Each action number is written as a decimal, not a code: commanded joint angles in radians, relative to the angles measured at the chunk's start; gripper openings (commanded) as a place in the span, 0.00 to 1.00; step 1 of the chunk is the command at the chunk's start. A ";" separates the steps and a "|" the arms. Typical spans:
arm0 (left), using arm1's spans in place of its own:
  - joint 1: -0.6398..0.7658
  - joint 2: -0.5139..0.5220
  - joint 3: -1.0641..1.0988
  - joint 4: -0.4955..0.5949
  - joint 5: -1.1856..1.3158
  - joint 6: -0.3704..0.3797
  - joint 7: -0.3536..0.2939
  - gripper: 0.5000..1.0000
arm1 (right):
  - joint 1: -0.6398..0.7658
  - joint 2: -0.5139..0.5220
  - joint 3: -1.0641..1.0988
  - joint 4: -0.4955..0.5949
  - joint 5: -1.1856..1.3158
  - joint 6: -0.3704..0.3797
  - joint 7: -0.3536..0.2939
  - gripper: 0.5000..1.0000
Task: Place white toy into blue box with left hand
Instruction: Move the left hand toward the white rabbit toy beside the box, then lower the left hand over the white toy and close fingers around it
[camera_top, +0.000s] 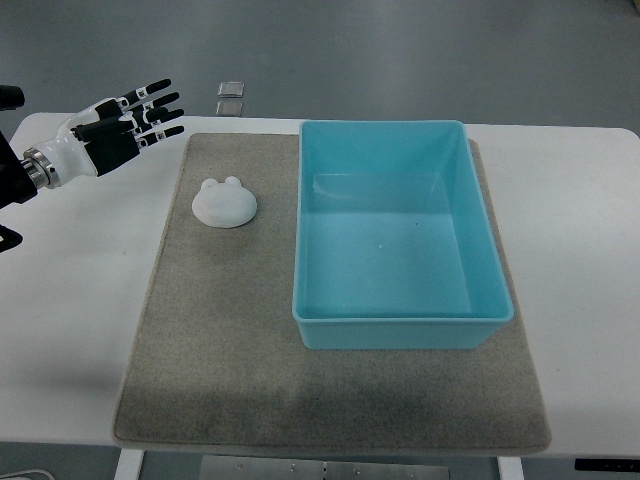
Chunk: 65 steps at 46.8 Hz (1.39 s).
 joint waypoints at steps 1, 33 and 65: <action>0.000 0.004 -0.009 -0.006 0.120 0.000 -0.043 0.99 | 0.000 0.000 0.000 0.000 0.000 -0.001 0.000 0.87; -0.099 0.044 -0.056 -0.208 1.065 0.000 -0.169 0.98 | 0.000 0.000 0.000 0.000 0.000 -0.001 0.000 0.87; -0.025 0.009 -0.017 -0.343 1.542 0.305 -0.168 0.97 | 0.000 0.000 0.000 0.000 0.000 0.001 0.000 0.87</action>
